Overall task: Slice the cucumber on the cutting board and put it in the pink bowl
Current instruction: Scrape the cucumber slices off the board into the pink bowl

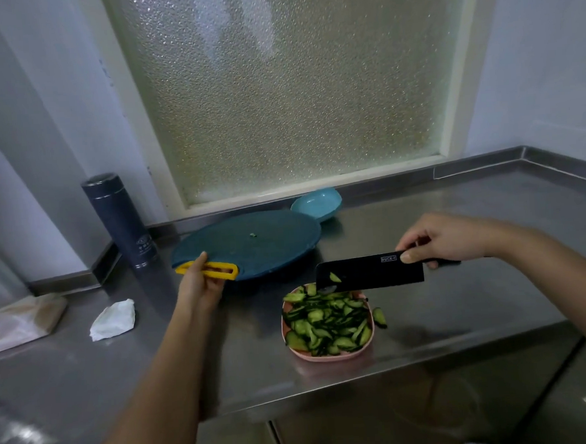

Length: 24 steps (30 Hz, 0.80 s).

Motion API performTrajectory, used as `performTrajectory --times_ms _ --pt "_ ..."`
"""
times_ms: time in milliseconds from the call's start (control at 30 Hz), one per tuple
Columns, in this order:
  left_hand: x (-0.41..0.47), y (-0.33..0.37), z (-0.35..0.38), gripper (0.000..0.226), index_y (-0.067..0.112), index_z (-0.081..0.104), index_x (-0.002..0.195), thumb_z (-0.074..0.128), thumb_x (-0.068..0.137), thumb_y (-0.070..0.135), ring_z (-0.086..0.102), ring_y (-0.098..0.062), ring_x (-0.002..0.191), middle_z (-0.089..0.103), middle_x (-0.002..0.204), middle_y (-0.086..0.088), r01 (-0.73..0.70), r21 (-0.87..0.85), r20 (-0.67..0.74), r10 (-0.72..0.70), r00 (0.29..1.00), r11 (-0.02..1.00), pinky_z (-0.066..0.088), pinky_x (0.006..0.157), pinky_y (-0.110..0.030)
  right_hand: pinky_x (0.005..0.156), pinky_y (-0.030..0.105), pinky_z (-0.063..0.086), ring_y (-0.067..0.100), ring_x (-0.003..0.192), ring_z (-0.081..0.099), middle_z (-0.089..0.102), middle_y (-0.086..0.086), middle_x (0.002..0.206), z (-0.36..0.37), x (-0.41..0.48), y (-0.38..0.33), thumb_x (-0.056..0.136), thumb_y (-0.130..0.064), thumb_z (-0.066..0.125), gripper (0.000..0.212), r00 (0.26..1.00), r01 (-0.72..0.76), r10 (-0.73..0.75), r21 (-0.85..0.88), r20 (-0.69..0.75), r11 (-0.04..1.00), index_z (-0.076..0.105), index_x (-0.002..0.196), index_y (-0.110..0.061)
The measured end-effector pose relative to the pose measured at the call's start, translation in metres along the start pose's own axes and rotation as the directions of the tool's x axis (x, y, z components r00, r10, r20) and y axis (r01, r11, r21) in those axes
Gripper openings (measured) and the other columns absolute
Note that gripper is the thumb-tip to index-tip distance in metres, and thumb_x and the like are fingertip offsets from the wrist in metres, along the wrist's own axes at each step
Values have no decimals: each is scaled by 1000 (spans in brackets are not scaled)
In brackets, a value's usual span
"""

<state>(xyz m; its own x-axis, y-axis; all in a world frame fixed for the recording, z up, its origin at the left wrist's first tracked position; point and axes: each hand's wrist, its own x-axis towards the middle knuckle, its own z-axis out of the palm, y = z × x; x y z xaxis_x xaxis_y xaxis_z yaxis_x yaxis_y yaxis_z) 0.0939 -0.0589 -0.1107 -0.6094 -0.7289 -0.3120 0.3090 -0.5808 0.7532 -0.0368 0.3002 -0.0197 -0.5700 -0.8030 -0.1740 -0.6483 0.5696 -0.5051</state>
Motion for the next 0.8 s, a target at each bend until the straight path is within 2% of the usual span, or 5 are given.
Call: performTrajectory --times_ms 233,333,467,667,800 --pt "-9 18 -16 23 13 46 75 46 98 13 57 -6 35 56 42 1 -28 -163 -53 20 998 986 44 35 -16 43 8 34 -2 42 48 58 -15 47 3 -2 -9 95 -16 56 14 997 2 -1 11 -82 1000 70 99 -18" --pt "-8 18 -26 15 12 52 82 51 96 15 67 -15 60 63 79 -4 -49 -154 -65 40 997 987 58 61 -28 50 15 37 -1 44 50 60 -6 53 5 2 -12 95 -21 56 14 991 -3 -6 -72 -133 997 70 100 -20" --pt "-17 11 -32 16 12 47 82 48 97 17 57 -22 111 60 110 -6 -33 -182 -99 15 995 983 49 88 -36 50 12 37 0 45 51 65 8 65 9 1 -17 95 -23 56 14 988 3 -23 -132 -151 991 70 98 -20" --pt "-19 3 -41 43 3 40 136 37 101 27 45 -31 128 46 139 -14 204 -193 -43 -216 975 960 37 102 -45 50 13 43 16 58 62 64 -6 75 14 -13 -21 93 -21 58 9 984 -2 -21 -131 -179 991 67 92 -23" --pt "-46 12 -41 56 -18 31 129 37 100 29 45 -49 120 47 122 -40 419 72 44 -423 905 905 40 97 -48 55 25 46 17 58 60 60 -11 77 15 -24 -25 93 -19 59 7 983 -6 -23 -156 -183 988 64 97 -21"
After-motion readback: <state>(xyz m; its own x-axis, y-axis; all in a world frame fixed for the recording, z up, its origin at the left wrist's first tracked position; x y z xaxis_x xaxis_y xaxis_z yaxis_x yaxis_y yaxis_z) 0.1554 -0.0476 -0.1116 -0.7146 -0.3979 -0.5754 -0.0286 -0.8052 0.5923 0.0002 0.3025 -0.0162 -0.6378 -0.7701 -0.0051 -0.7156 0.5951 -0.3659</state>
